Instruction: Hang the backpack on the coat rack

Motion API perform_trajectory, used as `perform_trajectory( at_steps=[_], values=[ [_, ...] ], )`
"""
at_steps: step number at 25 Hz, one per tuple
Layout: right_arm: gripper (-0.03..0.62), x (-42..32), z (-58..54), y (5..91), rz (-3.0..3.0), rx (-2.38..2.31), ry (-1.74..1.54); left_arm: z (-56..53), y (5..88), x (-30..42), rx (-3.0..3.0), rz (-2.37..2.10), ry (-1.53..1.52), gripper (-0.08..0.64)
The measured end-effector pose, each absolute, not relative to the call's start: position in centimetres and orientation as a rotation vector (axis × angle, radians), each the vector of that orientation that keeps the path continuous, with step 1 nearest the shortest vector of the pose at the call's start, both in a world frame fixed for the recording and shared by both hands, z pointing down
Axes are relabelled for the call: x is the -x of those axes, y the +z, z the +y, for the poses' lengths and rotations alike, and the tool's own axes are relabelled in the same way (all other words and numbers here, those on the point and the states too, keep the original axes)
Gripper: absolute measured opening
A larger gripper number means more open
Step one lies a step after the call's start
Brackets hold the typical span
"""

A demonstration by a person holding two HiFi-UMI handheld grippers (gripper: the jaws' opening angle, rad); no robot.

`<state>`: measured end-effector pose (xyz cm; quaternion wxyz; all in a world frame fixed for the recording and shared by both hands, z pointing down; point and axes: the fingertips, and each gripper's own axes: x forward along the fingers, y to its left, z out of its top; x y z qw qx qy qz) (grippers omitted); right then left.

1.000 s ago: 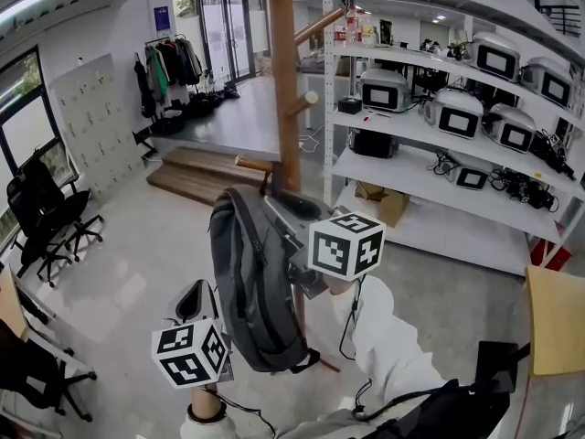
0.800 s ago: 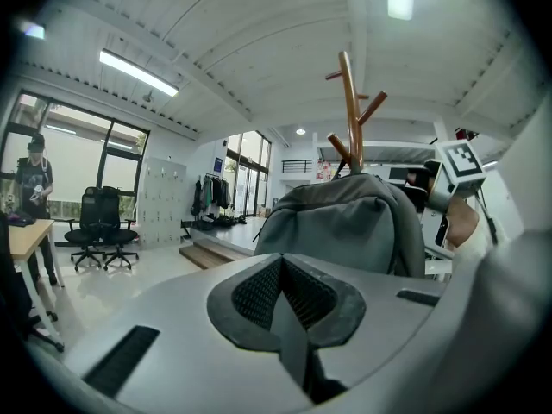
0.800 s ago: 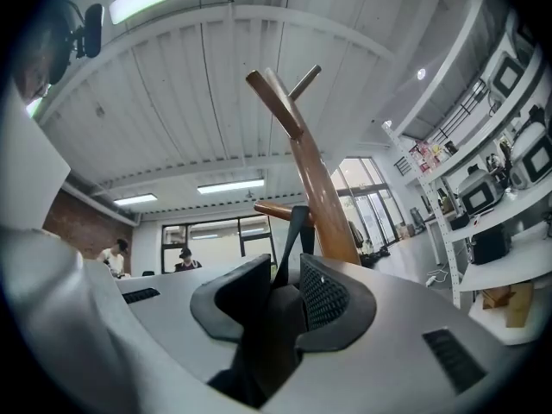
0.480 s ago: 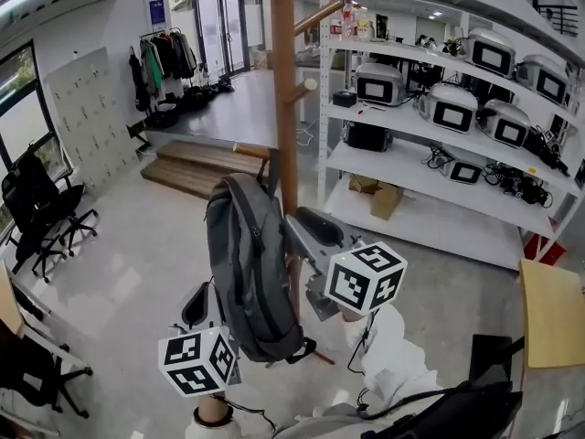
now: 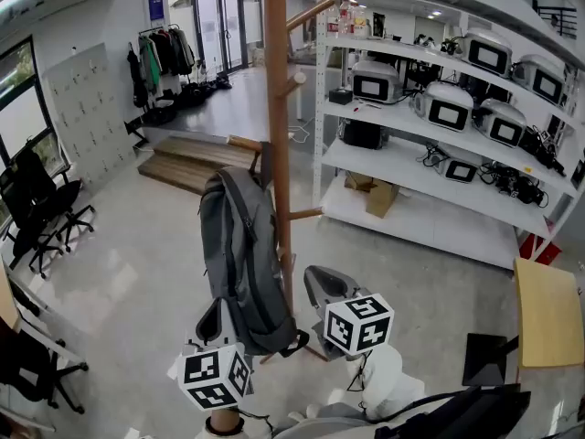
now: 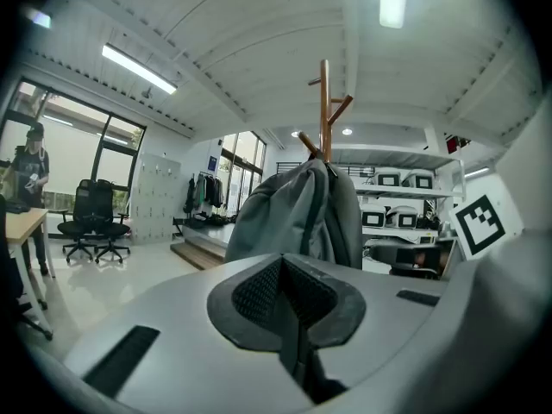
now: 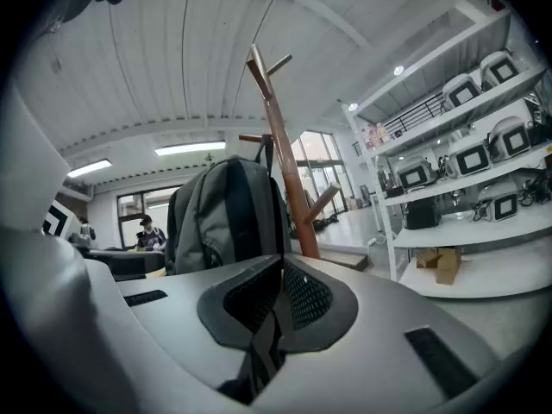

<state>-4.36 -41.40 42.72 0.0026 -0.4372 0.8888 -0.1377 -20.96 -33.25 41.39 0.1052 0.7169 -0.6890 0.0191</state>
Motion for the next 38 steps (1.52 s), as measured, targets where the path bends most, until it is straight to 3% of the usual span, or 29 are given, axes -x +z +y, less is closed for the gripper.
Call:
perform_trajectory(
  at_steps=[14,38],
  values=[
    [0.015,5.1,-39.1,47.3,2.851,1.235,-0.636,-31.2,42.6,19.1,-2.049,-2.107,0.007,0.003],
    [0.014,5.5,-24.7,47.9,2.813,1.331,-0.65,-21.3,46.7,16.1,-2.17,-1.886,0.053,0.003]
  ],
)
